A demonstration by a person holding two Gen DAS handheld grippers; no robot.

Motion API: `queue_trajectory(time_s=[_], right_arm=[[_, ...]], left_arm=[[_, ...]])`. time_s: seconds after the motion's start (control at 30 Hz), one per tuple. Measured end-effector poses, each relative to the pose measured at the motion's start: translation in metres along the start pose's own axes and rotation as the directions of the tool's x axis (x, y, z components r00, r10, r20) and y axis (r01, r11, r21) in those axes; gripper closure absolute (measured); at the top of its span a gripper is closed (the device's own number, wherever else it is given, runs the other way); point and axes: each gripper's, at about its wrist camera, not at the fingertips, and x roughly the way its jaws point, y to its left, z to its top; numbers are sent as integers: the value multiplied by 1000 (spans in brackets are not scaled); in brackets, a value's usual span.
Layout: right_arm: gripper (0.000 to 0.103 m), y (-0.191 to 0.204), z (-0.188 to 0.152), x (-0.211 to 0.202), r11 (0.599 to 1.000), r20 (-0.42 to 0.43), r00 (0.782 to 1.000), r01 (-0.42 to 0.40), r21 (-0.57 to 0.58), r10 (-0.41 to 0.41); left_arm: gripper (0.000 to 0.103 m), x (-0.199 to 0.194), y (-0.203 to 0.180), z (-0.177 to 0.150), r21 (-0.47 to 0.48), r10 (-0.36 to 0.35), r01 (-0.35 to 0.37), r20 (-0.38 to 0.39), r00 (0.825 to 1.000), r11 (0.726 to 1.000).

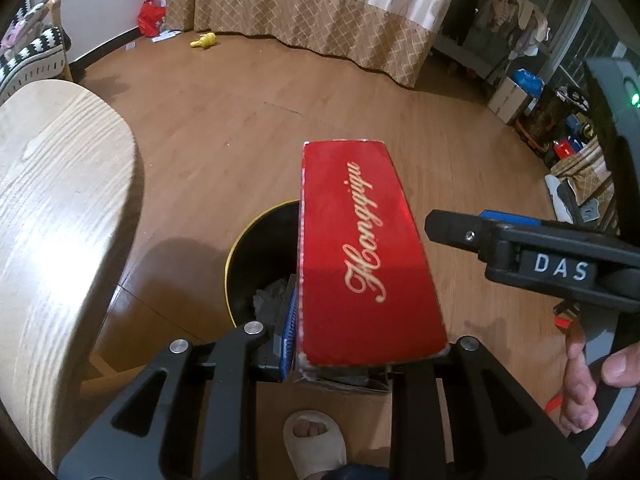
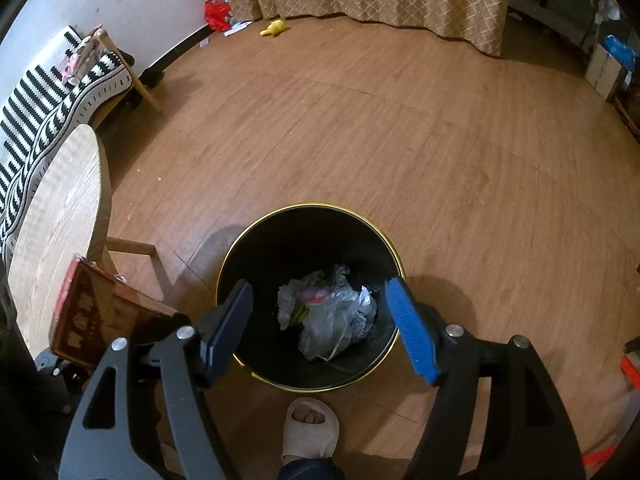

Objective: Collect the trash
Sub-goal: 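Carry both items over the bin and open both tools to drop them, then swing both open tools back toward the table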

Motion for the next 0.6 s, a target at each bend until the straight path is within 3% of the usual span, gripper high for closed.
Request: queue_trajectory(time_s=[0.23,0.37,0.6], right_arm=[[34,-9,1,-4,999,20,1000,17,34,-18],[34,-15,0,-6,998,25,999,19,56,-20],[29,-12,3,-18,998,56,998,7,65,-10]], left_arm=[[76,8,0,4,-10,-11,11,-8,1000,1000],[41,8,2,7,-26,-15,16,14,1000,1000],[24,-5,0,7,-27,-11,12,48,999,1000]])
